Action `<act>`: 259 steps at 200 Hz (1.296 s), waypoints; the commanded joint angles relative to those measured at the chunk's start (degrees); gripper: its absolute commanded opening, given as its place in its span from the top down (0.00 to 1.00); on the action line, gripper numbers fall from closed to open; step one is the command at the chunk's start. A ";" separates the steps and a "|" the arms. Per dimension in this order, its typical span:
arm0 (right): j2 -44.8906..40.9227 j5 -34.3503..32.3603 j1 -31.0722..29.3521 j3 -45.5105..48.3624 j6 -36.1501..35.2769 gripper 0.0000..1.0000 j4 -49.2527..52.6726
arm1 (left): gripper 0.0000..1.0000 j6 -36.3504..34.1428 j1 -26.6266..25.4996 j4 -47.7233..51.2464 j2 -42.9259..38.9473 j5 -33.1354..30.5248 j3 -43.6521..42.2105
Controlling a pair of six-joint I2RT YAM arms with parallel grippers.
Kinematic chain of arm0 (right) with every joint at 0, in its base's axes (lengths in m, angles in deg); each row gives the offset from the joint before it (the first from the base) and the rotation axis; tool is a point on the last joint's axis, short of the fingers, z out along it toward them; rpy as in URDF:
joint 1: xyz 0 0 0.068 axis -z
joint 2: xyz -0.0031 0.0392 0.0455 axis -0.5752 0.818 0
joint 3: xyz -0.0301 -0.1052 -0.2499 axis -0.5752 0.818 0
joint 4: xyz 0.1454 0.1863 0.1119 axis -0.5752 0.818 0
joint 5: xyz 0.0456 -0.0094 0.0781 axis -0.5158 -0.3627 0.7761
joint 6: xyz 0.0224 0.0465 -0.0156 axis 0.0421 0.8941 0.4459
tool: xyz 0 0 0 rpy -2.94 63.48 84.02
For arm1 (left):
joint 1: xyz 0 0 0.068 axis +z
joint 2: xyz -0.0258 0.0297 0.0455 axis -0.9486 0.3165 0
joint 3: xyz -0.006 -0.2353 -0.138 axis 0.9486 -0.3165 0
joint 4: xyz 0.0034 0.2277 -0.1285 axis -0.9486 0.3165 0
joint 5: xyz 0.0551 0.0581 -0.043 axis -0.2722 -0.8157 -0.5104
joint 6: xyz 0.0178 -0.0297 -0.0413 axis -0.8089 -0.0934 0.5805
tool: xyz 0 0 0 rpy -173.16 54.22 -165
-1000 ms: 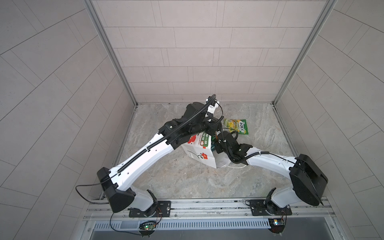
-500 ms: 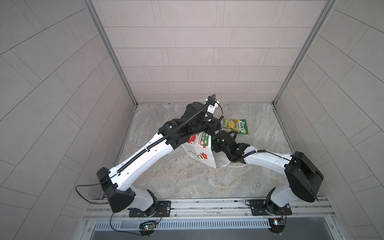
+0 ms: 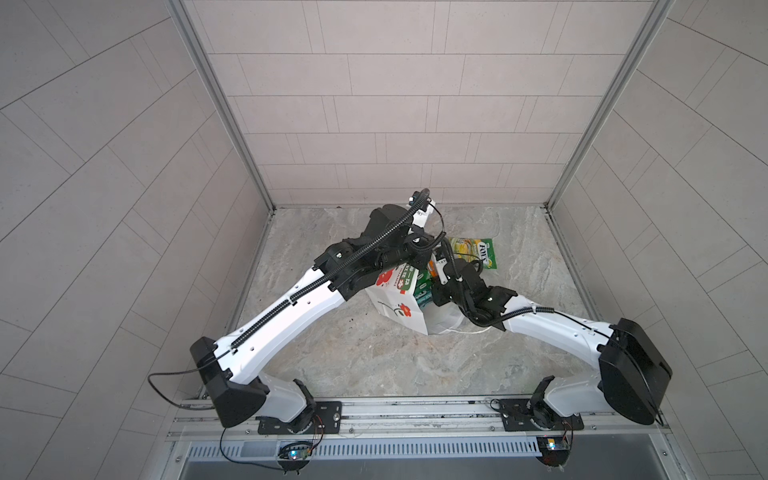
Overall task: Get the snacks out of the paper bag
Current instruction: 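Pinch the orange FOX'S pack inside the bag with the right gripper, then lift the orange FOX'S pack up out of the bag with the right gripper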
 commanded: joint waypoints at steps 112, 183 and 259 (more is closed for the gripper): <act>-15.57 8.08 0.71 0.18 -2.44 1.00 1.91 | 1.00 -0.69 -1.52 -1.81 -1.14 -4.35 0.52; -20.65 10.12 1.00 -2.72 -2.46 1.00 2.64 | 1.00 -0.36 -1.69 -0.67 -0.33 -7.03 1.41; -24.13 11.89 1.12 -8.23 -2.33 1.00 5.13 | 1.00 0.74 -1.70 0.86 0.46 -12.88 2.67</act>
